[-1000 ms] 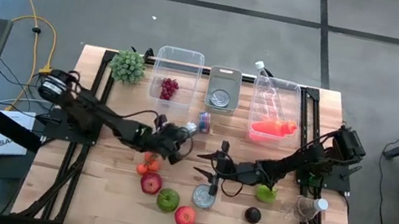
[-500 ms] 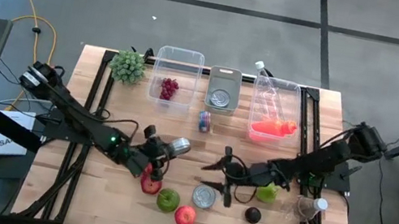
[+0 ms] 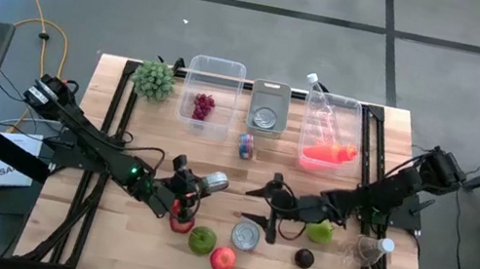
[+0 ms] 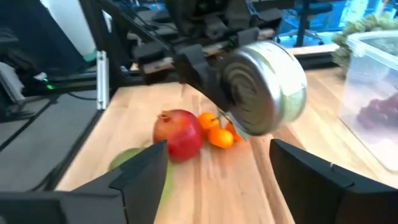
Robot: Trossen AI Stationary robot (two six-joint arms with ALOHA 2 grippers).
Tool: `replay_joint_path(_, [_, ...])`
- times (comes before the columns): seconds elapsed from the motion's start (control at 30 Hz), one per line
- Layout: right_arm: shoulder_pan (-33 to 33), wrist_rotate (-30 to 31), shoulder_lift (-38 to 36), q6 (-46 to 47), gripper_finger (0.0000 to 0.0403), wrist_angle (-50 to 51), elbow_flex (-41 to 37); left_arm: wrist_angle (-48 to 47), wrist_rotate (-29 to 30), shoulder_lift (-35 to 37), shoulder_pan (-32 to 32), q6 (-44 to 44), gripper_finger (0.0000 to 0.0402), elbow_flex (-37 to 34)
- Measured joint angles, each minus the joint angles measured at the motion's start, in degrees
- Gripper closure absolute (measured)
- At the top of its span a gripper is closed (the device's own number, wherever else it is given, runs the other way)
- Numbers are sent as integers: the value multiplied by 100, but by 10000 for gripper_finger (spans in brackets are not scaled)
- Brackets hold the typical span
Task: Pick & Place Food Item
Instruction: Put the green tuna can into the white bin
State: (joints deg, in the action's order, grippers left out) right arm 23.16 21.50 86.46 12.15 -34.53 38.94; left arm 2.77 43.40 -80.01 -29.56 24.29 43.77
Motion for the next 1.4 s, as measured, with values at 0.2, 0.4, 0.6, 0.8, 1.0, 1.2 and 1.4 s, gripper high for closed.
replay_joint_path(0.2, [-160, -15, 0, -21, 121, 139, 0, 8, -4, 0, -25, 59, 257, 0])
replay_joint_path(0.4, [-234, -20, 0, -32, 123, 134, 0, 49, -218, 0, -31, 89, 257, 0])
replay_joint_path(0.6, [-232, -226, 0, 3, 125, 139, 0, 120, -347, 0, -37, 92, 257, 0])
replay_joint_path(0.8, [-153, -341, 0, 5, 119, 137, 0, 665, -830, 0, -39, -380, 257, 0])
replay_joint_path(1.0, [34, -332, 0, -398, 97, 99, 0, 1029, -958, 0, -149, -756, 257, 0])
replay_joint_path(1.2, [153, -356, 0, -972, 73, 10, 0, 1171, -960, -2, -197, -764, 257, 0])
replay_joint_path(1.4, [161, -347, 0, -675, 70, 56, 0, 1514, -1289, -28, -197, -1040, 257, 0])
